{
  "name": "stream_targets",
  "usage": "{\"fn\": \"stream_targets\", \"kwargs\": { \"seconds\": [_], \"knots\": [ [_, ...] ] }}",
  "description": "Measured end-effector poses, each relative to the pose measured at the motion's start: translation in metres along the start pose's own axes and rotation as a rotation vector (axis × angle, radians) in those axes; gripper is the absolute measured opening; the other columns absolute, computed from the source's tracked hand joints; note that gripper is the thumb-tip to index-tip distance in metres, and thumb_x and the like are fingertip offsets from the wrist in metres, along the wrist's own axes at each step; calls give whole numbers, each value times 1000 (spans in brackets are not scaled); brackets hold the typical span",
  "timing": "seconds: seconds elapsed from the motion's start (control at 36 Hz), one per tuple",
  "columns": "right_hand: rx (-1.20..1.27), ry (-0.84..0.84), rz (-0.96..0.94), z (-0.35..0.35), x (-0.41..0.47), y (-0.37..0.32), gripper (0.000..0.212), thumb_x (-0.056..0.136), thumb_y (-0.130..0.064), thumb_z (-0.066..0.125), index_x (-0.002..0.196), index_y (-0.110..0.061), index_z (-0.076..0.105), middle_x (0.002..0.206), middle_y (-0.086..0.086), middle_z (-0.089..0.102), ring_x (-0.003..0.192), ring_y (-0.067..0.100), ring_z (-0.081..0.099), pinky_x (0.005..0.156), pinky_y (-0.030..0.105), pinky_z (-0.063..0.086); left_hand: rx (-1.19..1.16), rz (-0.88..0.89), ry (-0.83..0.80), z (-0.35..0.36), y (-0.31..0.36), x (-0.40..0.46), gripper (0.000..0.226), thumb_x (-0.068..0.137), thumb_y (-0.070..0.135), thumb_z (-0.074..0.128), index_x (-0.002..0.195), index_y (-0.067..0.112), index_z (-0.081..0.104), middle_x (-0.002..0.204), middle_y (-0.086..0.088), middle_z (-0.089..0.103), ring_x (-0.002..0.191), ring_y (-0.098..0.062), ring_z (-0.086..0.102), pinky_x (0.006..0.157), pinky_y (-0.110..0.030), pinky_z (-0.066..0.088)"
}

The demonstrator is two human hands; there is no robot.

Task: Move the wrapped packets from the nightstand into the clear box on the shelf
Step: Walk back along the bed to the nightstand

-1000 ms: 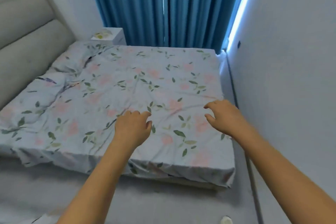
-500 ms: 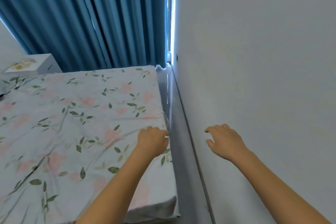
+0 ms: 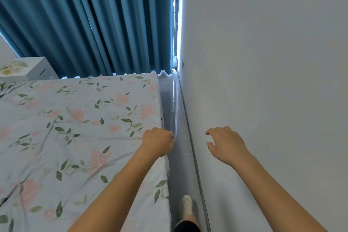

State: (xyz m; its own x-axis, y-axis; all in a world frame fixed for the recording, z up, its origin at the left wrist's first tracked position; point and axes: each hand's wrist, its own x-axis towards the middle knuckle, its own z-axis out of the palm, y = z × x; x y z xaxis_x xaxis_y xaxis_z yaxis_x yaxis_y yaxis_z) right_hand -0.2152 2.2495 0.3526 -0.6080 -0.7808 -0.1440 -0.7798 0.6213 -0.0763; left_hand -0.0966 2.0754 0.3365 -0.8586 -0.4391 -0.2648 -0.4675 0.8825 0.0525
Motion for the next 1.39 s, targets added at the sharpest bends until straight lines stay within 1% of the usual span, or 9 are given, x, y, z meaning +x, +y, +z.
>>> {"fn": "stream_targets", "kwargs": {
  "seconds": [0.19, 0.39, 0.47, 0.67, 0.83, 0.97, 1.08, 1.22, 1.39],
  "knots": [
    [-12, -35, -14, -5, 135, 20, 39, 98, -27, 39, 135, -20, 46, 132, -1, 54, 122, 22, 45, 96, 33, 40, -38, -11, 8, -21, -38, 122, 39, 101, 36, 33, 132, 28, 53, 127, 0, 61, 111, -21, 58, 87, -31, 45],
    [-50, -55, -47, -37, 303, 21, 36, 96, -22, 39, 130, -17, 49, 127, 2, 56, 117, 24, 47, 91, 33, 40, -53, -93, 24, -63, -113, 254, 39, 100, 39, 34, 133, 30, 53, 129, 0, 60, 113, -22, 58, 90, -33, 47],
    [-71, -56, -64, -52, 367, 21, 35, 96, -22, 39, 130, -16, 48, 125, 4, 56, 116, 25, 47, 89, 34, 41, -45, -125, 20, -84, -141, 300, 42, 99, 42, 35, 138, 30, 46, 132, -1, 58, 116, -23, 56, 93, -35, 46],
    [-75, -102, -57, -88, 488, 33, 41, 96, -24, 40, 137, -19, 42, 132, 6, 52, 121, 27, 44, 92, 37, 42, -47, -174, 10, -118, -191, 389, 50, 97, 49, 37, 143, 32, 34, 127, -3, 60, 113, -24, 57, 87, -35, 48],
    [-23, -189, -64, -96, 586, 48, 52, 97, -30, 42, 147, -26, 28, 140, 5, 47, 129, 27, 39, 97, 36, 40, -60, -193, -34, -133, -219, 472, 52, 95, 53, 39, 142, 31, 37, 127, -1, 62, 114, -23, 58, 89, -36, 48],
    [-7, -227, -83, -96, 685, 64, 56, 95, -31, 44, 148, -27, 26, 140, 5, 47, 128, 27, 41, 97, 36, 41, -81, -201, -37, -141, -235, 571, 52, 94, 55, 40, 141, 33, 39, 130, 1, 60, 114, -21, 58, 91, -35, 50],
    [-33, -247, -73, -99, 782, 80, 56, 94, -31, 47, 147, -26, 28, 138, 5, 48, 127, 27, 42, 96, 38, 40, -81, -200, -27, -159, -246, 662, 50, 95, 52, 39, 141, 33, 38, 133, 1, 58, 118, -22, 55, 90, -35, 47],
    [-29, -236, -54, -109, 896, 91, 52, 94, -28, 46, 144, -23, 31, 135, 6, 50, 125, 27, 42, 95, 37, 39, -122, -207, -22, -190, -265, 772, 48, 94, 49, 41, 140, 34, 39, 126, -1, 60, 118, -24, 53, 90, -36, 46],
    [5, -213, -25, -112, 988, 88, 45, 96, -30, 43, 139, -19, 38, 131, 6, 52, 123, 29, 43, 90, 36, 39, -188, -223, -19, -220, -299, 864, 45, 94, 46, 43, 137, 34, 44, 133, 4, 57, 124, -22, 50, 96, -35, 43]
  ]
}}
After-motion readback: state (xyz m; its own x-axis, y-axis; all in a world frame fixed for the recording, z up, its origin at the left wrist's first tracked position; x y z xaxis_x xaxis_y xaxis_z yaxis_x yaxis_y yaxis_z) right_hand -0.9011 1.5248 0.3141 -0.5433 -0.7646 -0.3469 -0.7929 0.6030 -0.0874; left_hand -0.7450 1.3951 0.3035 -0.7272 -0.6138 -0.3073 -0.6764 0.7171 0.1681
